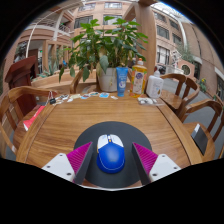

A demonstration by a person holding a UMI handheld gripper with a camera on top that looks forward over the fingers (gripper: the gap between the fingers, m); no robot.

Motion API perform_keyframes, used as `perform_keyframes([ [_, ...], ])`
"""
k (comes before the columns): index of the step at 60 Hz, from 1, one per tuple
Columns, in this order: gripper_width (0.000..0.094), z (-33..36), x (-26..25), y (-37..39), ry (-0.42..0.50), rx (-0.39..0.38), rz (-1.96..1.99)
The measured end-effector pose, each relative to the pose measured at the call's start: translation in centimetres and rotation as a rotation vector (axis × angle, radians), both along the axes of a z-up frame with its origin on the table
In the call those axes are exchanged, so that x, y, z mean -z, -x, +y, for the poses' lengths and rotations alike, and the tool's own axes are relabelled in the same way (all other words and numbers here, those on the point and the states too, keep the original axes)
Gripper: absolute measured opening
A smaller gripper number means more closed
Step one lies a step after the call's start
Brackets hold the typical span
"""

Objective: Arrange mouse

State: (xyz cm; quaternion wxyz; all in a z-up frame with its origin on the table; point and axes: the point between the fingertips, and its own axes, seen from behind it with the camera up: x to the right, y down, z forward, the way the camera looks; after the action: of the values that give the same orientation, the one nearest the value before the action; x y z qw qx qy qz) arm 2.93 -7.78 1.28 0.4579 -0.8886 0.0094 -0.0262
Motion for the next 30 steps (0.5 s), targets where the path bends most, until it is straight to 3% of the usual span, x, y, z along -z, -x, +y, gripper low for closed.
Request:
perform_keyframes([
  [3, 0.087, -0.6, -1.3, -0.1, -0.017, 0.003, 0.001],
  [30, 0.0858, -13.7, -14.6, -0.6, -0.149, 0.029, -0.03],
])
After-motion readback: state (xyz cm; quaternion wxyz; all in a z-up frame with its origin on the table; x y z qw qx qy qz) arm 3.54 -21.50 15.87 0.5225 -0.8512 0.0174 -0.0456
